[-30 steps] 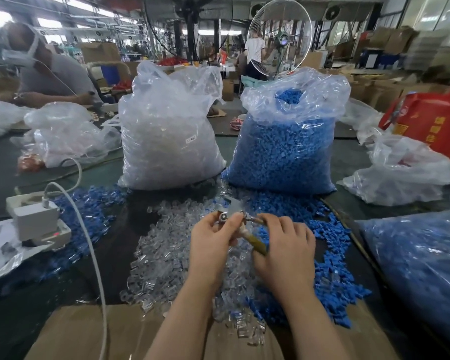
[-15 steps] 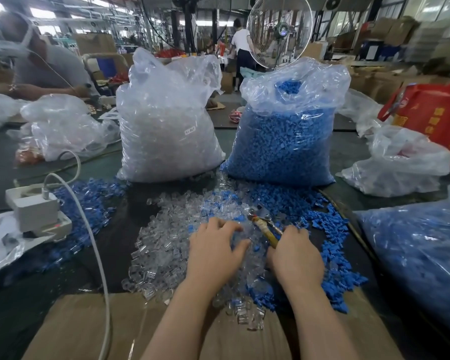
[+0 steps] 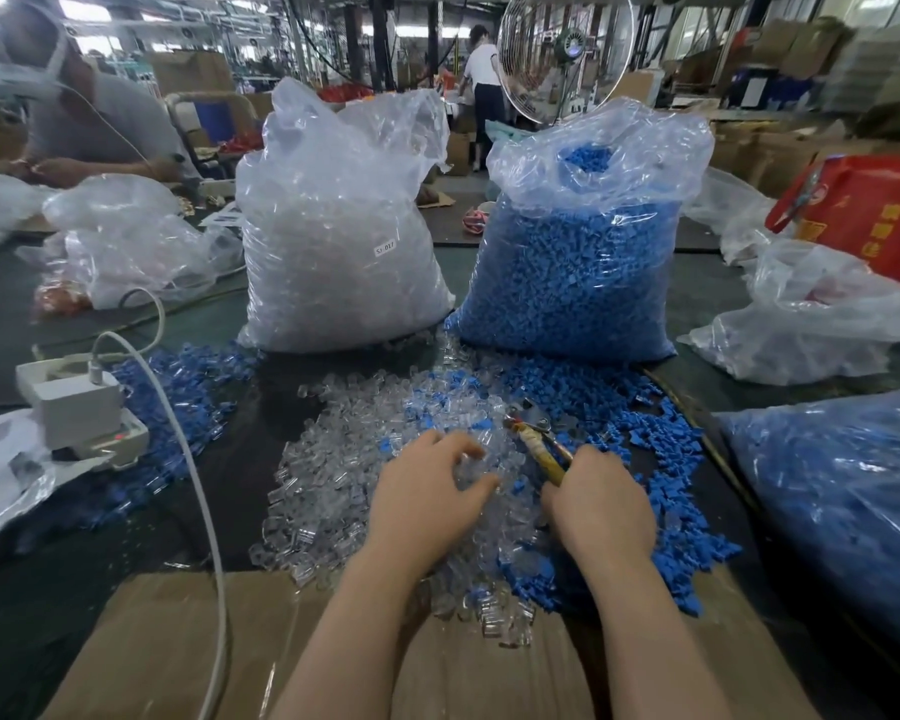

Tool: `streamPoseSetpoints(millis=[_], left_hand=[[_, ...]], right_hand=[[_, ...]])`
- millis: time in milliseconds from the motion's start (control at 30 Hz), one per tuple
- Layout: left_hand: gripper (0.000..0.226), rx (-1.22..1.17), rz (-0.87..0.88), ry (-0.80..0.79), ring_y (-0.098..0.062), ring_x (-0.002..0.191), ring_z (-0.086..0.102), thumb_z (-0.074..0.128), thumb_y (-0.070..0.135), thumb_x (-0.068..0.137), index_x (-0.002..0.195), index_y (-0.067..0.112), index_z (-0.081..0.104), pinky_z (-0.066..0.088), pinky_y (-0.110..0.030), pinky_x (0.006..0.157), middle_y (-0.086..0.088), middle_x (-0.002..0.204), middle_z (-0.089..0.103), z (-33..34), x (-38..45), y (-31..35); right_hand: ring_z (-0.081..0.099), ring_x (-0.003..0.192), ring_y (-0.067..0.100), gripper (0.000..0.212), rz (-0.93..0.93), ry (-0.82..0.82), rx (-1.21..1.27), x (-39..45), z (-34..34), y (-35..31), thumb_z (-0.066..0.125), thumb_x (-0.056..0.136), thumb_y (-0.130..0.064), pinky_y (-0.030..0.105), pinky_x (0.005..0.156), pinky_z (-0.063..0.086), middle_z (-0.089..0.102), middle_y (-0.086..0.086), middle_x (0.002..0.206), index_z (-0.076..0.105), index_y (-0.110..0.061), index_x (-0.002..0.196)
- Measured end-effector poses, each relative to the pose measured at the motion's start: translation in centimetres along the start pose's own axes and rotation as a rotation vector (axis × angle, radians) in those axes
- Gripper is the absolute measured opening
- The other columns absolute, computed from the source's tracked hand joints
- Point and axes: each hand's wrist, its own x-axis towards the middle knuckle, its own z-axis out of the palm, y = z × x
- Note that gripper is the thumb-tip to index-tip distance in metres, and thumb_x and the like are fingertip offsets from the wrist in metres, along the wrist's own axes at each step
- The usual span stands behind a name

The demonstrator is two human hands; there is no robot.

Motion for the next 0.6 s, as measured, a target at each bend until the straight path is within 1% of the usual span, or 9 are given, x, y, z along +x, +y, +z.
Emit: streamPoseSetpoints(millis=[100, 167, 233, 300, 400, 433, 500, 533, 600], left_hand=[[0.030, 0.018, -0.006, -0.014, 0.000, 0.104, 0.044, 0.056, 0.056, 0.090, 0.117, 0.043, 0.057, 0.037, -0.034, 0.098, 0.019, 0.108, 0.047, 0.2, -0.1, -0.2], [0.032, 0.034, -0.007, -0.038, 0.000, 0.105, 0.042, 0.055, 0.058, 0.089, 0.118, 0.044, 0.057, 0.033, -0.040, 0.104, 0.020, 0.108, 0.045, 0.2, -0.1, -0.3], [0.025, -0.031, -0.015, -0.009, 0.003, 0.096, 0.050, 0.060, 0.052, 0.089, 0.112, 0.043, 0.059, 0.044, -0.026, 0.090, 0.021, 0.107, 0.053, 0.0, -0.1, -0.3], [0.015, -0.093, -0.047, 0.039, 0.006, 0.085, 0.054, 0.061, 0.045, 0.090, 0.105, 0.042, 0.061, 0.041, -0.013, 0.066, 0.019, 0.104, 0.059, -0.2, -0.1, -0.4], [0.008, -0.135, -0.110, 0.088, 0.006, 0.080, 0.055, 0.061, 0.039, 0.092, 0.099, 0.042, 0.061, 0.039, -0.014, 0.060, 0.017, 0.102, 0.062, -0.4, 0.0, -0.5], [0.007, -0.123, -0.113, 0.089, 0.005, 0.082, 0.054, 0.061, 0.039, 0.092, 0.097, 0.042, 0.059, 0.043, -0.016, 0.064, 0.016, 0.102, 0.063, -0.5, 0.0, -0.5], [0.009, -0.101, -0.111, 0.067, -0.001, 0.089, 0.055, 0.064, 0.040, 0.089, 0.093, 0.043, 0.056, 0.049, -0.032, 0.087, 0.016, 0.101, 0.062, -0.6, -0.1, -0.6], [0.011, -0.107, -0.115, 0.050, -0.003, 0.092, 0.056, 0.065, 0.041, 0.088, 0.091, 0.043, 0.055, 0.045, -0.041, 0.098, 0.017, 0.100, 0.061, -0.7, -0.1, -0.6], [0.014, -0.153, -0.136, 0.035, -0.001, 0.091, 0.057, 0.070, 0.041, 0.085, 0.085, 0.041, 0.056, 0.036, -0.047, 0.107, 0.020, 0.094, 0.062, -0.8, -0.2, -0.7]], right_hand=[[0.058, 0.088, 0.026, 0.034, -0.034, -0.018, 0.035, 0.1, 0.1, 0.1, 0.058, 0.094, -0.037, 0.033, 0.064, 0.040, 0.052, 0.006, 0.115, 0.052, -0.015, 0.119], [0.050, 0.078, 0.024, 0.028, -0.047, -0.024, 0.048, 0.2, 0.2, 0.2, 0.059, 0.093, -0.037, 0.033, 0.062, 0.039, 0.048, 0.003, 0.102, 0.053, -0.017, 0.111], [0.047, 0.076, 0.023, 0.024, -0.047, -0.019, 0.055, 0.2, 0.2, 0.2, 0.060, 0.092, -0.038, 0.033, 0.062, 0.039, 0.044, 0.001, 0.095, 0.049, -0.019, 0.102], [0.047, 0.075, 0.022, 0.024, -0.055, -0.010, 0.068, 0.2, 0.3, 0.2, 0.060, 0.091, -0.038, 0.032, 0.062, 0.038, 0.045, 0.000, 0.093, 0.045, -0.020, 0.096], [0.050, 0.074, 0.022, 0.022, -0.088, -0.002, 0.115, 0.4, 0.5, 0.3, 0.060, 0.089, -0.037, 0.032, 0.058, 0.037, 0.052, 0.001, 0.091, 0.049, -0.019, 0.094], [0.051, 0.073, 0.022, 0.021, -0.099, -0.004, 0.126, 0.4, 0.6, 0.4, 0.060, 0.089, -0.037, 0.031, 0.057, 0.037, 0.053, 0.002, 0.092, 0.050, -0.019, 0.095], [0.052, 0.074, 0.022, 0.021, -0.121, -0.012, 0.118, 0.5, 0.7, 0.3, 0.060, 0.089, -0.038, 0.032, 0.058, 0.038, 0.055, 0.002, 0.092, 0.050, -0.020, 0.096], [0.052, 0.074, 0.022, 0.021, -0.130, -0.018, 0.110, 0.5, 0.7, 0.3, 0.060, 0.089, -0.038, 0.032, 0.059, 0.039, 0.055, 0.001, 0.091, 0.050, -0.020, 0.096], [0.053, 0.074, 0.022, 0.021, -0.135, -0.025, 0.110, 0.5, 0.8, 0.2, 0.060, 0.088, -0.039, 0.032, 0.060, 0.039, 0.055, 0.000, 0.087, 0.051, -0.021, 0.096]])
